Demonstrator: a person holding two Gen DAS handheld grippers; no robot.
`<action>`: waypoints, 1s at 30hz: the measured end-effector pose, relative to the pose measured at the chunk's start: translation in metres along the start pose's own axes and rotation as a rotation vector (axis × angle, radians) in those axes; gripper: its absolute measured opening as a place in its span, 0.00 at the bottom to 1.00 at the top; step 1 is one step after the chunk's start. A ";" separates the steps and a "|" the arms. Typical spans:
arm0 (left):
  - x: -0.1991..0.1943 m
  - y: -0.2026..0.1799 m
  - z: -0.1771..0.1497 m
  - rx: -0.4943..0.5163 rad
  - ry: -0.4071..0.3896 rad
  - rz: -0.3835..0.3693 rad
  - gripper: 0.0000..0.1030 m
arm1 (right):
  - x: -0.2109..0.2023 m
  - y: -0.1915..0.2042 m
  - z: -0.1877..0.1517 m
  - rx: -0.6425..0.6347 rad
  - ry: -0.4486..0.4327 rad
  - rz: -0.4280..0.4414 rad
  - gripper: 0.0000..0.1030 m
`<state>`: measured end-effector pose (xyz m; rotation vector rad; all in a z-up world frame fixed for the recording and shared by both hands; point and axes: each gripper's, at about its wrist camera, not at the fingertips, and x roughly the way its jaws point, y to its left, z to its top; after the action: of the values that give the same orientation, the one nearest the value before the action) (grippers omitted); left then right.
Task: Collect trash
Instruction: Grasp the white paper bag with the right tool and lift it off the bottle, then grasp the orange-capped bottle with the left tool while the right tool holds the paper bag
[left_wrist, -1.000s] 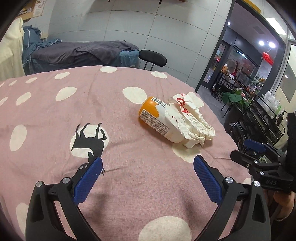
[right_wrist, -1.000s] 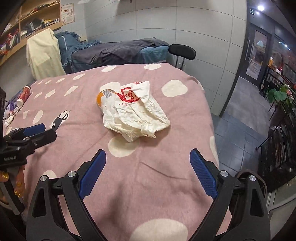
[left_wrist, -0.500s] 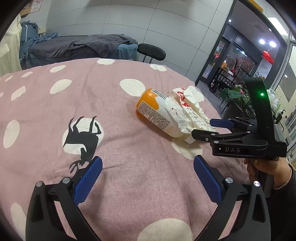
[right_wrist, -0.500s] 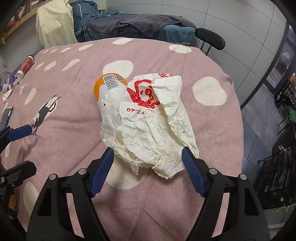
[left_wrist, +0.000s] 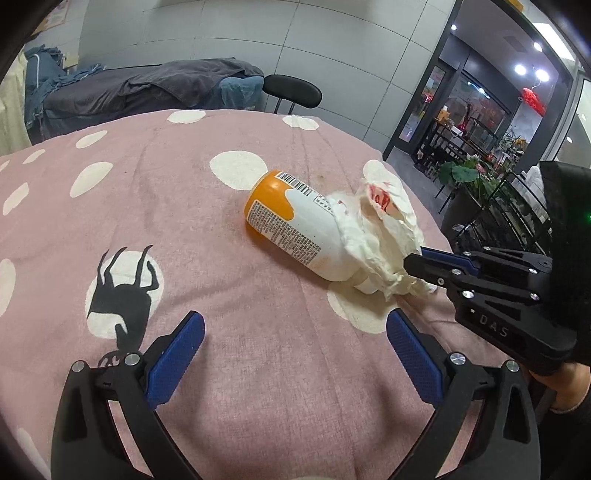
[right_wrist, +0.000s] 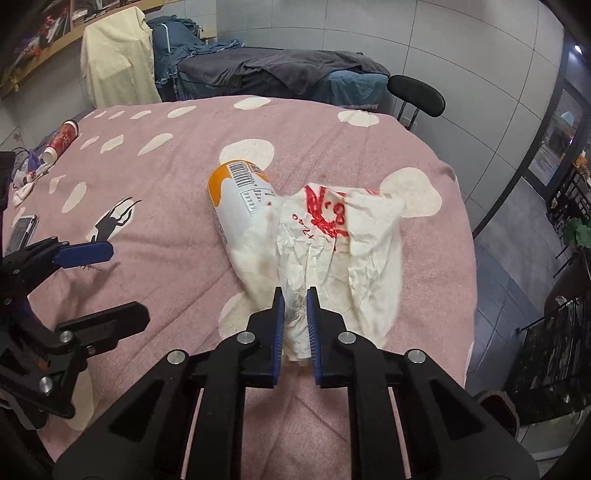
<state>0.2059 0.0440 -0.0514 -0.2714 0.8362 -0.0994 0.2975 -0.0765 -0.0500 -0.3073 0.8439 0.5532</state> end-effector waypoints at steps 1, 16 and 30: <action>0.002 -0.001 0.003 -0.004 0.000 -0.002 0.94 | -0.005 -0.001 -0.001 0.005 -0.013 -0.001 0.04; 0.018 0.015 0.026 -0.139 0.022 -0.039 0.94 | -0.072 -0.012 0.001 0.030 -0.167 -0.042 0.03; 0.091 -0.010 0.061 -0.283 0.144 -0.052 0.94 | -0.130 -0.024 -0.041 0.098 -0.248 -0.094 0.03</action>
<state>0.3127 0.0284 -0.0752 -0.5578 0.9873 -0.0489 0.2160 -0.1594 0.0258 -0.1825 0.6114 0.4499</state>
